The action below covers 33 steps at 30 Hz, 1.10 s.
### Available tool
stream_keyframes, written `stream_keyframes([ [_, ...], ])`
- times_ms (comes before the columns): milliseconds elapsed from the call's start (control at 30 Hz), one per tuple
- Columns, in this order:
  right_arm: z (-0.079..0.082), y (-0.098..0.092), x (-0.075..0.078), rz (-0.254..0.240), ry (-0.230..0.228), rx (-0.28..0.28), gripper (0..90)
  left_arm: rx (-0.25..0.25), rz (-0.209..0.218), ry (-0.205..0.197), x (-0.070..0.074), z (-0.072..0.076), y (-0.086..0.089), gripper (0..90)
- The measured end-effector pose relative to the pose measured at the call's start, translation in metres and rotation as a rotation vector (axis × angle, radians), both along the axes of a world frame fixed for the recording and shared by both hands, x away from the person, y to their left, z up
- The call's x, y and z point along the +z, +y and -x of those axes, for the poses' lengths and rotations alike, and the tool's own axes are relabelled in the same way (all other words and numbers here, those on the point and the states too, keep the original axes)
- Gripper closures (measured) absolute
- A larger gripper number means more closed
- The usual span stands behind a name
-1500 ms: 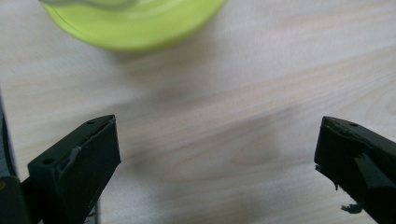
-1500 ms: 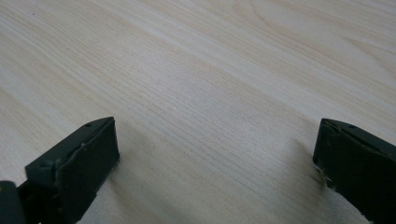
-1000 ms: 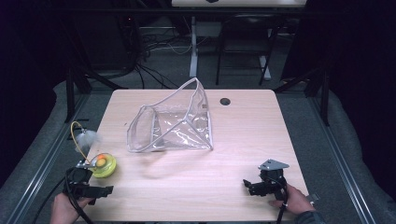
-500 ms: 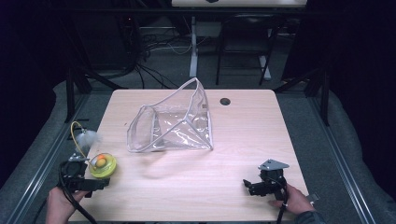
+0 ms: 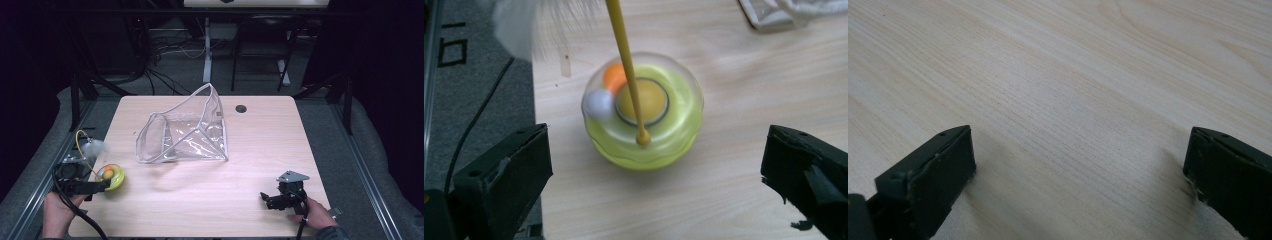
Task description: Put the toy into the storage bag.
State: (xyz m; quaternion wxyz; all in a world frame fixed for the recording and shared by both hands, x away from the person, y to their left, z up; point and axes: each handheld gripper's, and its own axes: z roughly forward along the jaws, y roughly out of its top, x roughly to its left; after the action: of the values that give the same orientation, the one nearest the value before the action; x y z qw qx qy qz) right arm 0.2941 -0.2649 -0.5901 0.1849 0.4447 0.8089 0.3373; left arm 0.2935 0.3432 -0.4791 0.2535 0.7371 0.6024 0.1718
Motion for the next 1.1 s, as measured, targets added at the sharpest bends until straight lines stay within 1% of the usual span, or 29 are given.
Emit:
stream_keyframes([
  [133,0.000,0.000,0.000,0.000,0.000,0.000,0.0,0.003,0.003,-0.044,0.011,-0.004,0.003,0.0],
  [233,0.000,0.000,0.000,0.000,0.000,0.000,0.0,0.010,-0.007,-0.062,0.019,-0.008,0.004,0.0],
  [267,0.000,0.000,0.000,0.000,0.000,0.000,0.0,0.015,-0.017,-0.067,0.022,-0.009,0.004,0.0],
  [300,0.000,0.000,0.000,0.000,0.000,0.000,0.0,0.027,-0.021,-0.085,0.024,-0.010,0.004,1.3],
  [333,0.000,0.000,0.000,0.000,0.000,0.000,0.0,0.031,-0.019,-0.107,0.027,-0.010,0.003,9.1],
  [367,0.000,0.000,0.000,0.000,0.000,0.000,0.0,0.036,-0.019,-0.117,0.028,-0.010,0.003,21.5],
  [400,0.000,0.000,0.000,0.000,0.000,0.000,0.0,0.043,-0.022,-0.120,0.029,-0.011,0.003,26.2],
  [433,0.000,0.000,0.000,0.000,0.000,0.000,0.0,0.044,-0.024,-0.125,0.030,-0.012,0.004,25.8],
  [467,0.000,0.000,0.000,0.000,0.000,0.000,0.0,0.051,-0.018,-0.128,0.030,-0.012,0.004,28.5],
  [500,0.000,0.000,0.000,0.000,0.000,0.000,0.0,0.051,-0.020,-0.128,0.030,-0.012,0.005,32.6],
  [567,0.000,0.000,0.000,0.000,0.000,-0.001,0.0,0.055,-0.015,-0.125,0.030,-0.013,0.007,36.1],
  [633,0.000,0.000,0.000,-0.001,-0.002,-0.002,0.0,0.049,-0.016,-0.124,0.030,-0.013,0.008,41.7],
  [767,0.000,0.000,0.000,0.000,0.000,0.000,0.0,0.037,-0.020,-0.122,0.030,-0.015,0.008,49.8],
  [833,0.000,0.000,0.000,0.000,0.000,0.000,0.0,0.046,-0.022,-0.123,0.030,-0.016,0.008,53.7],
  [867,0.000,0.000,0.000,0.000,0.000,0.000,0.0,0.058,-0.025,-0.126,0.030,-0.017,0.008,57.3],
  [933,0.000,0.000,0.000,0.000,0.000,0.000,0.0,0.066,-0.015,-0.122,0.030,-0.019,0.009,62.6],
  [1000,0.000,0.000,0.000,0.000,0.000,0.000,0.0,0.066,-0.018,-0.110,0.029,-0.020,0.009,66.7],
  [1100,0.000,0.000,0.000,0.000,0.000,0.000,0.0,0.061,-0.016,-0.106,0.029,-0.020,0.008,72.8],
])
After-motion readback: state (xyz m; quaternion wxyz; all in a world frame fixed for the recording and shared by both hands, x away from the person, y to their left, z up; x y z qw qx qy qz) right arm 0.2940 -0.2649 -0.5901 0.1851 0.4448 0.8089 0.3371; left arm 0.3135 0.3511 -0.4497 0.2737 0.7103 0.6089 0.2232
